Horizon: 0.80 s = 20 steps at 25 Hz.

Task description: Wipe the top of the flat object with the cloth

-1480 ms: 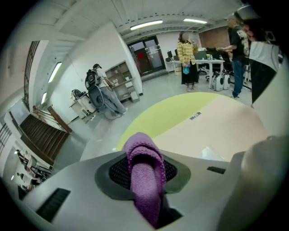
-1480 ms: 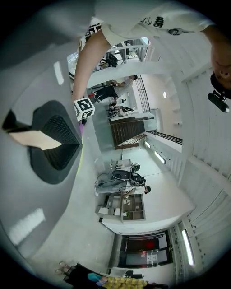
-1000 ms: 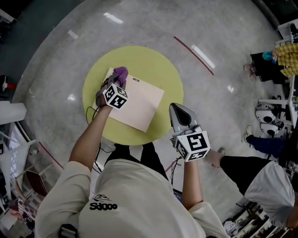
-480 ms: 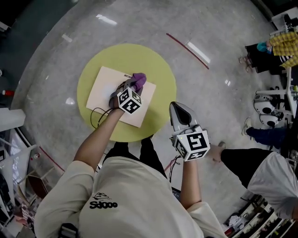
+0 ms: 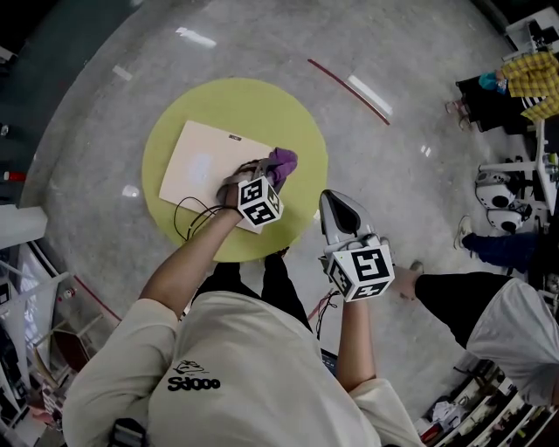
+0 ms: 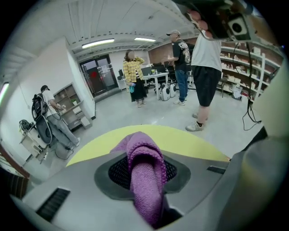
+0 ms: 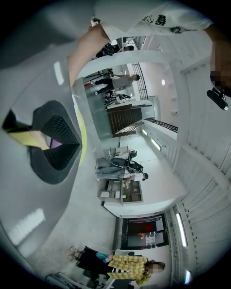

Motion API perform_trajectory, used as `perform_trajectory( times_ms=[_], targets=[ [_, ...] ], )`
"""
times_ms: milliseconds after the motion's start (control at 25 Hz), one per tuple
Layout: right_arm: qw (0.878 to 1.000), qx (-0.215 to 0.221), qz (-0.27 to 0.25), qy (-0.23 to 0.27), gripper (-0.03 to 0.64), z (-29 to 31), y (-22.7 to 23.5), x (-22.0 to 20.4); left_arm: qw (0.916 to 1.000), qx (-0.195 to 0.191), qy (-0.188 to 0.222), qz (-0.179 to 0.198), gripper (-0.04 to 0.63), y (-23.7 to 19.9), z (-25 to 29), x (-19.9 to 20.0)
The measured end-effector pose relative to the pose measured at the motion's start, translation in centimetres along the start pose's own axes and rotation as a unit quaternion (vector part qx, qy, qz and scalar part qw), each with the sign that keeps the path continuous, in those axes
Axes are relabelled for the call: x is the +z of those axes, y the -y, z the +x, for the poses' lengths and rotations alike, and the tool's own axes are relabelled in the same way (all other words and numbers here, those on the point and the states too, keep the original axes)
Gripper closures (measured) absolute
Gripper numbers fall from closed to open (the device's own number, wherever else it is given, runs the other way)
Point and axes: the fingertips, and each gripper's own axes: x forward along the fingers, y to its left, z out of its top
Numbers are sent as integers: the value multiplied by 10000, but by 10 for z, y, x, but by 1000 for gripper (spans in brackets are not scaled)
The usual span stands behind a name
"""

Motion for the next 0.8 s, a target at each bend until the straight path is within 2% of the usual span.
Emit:
perform_trajectory(
  times_ms=[120,280,520,800],
  targets=[
    [10000,73,-18,17,607,5,-4,1,9997,28,-60,222,495,2,-5,-8],
    [9997,221,-72,22,607,15,-14,6,9997,132,-153,154,495,-7,-17,-26],
    [9986,482,-199,22,607,39,-37,15,9972,512,-376,-398,495,-43,-44,-75],
    [9967,745,-324,-6,607,64,-71,21,9863,1040,-680,-1083,495,-95,-85,-147]
  ],
)
